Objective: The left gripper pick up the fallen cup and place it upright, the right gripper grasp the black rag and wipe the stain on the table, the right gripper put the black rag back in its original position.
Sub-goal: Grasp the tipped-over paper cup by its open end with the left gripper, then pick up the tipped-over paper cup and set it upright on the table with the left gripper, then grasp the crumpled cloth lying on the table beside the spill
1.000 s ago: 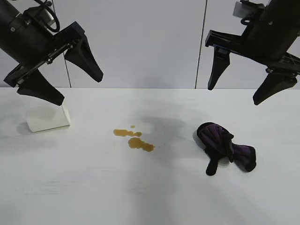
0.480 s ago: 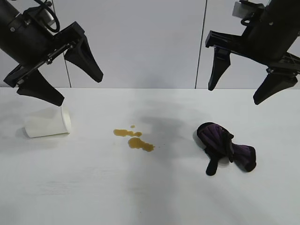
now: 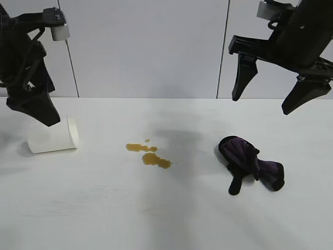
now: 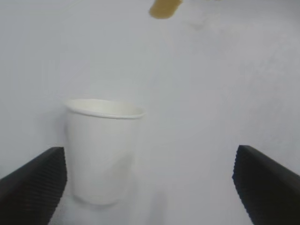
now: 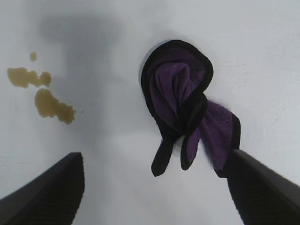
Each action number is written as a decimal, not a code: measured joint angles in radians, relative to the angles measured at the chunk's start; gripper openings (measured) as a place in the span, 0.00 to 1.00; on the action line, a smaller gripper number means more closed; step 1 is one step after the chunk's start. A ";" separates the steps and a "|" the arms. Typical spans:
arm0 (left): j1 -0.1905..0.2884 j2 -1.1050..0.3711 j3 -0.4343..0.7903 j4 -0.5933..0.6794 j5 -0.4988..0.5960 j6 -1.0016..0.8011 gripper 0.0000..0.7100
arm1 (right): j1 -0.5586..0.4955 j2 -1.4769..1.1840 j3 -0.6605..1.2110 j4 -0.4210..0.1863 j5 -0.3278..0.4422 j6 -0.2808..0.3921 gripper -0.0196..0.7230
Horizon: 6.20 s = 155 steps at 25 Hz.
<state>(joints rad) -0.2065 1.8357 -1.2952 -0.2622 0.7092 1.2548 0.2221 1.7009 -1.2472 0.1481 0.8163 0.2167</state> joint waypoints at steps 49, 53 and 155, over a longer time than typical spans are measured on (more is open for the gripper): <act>0.053 0.350 -0.119 -0.161 -0.266 0.066 0.91 | 0.000 0.000 0.000 -0.005 -0.003 -0.040 0.81; 0.053 0.356 -0.120 -0.163 -0.259 0.073 0.77 | 0.000 0.000 0.000 -0.005 -0.003 -0.046 0.81; 0.026 -0.065 -0.012 -0.524 0.094 -0.600 0.96 | 0.000 0.000 0.000 -0.002 -0.008 -0.057 0.81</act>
<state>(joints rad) -0.1805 1.7710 -1.3072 -0.7866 0.8032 0.6544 0.2221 1.7009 -1.2472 0.1465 0.8084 0.1592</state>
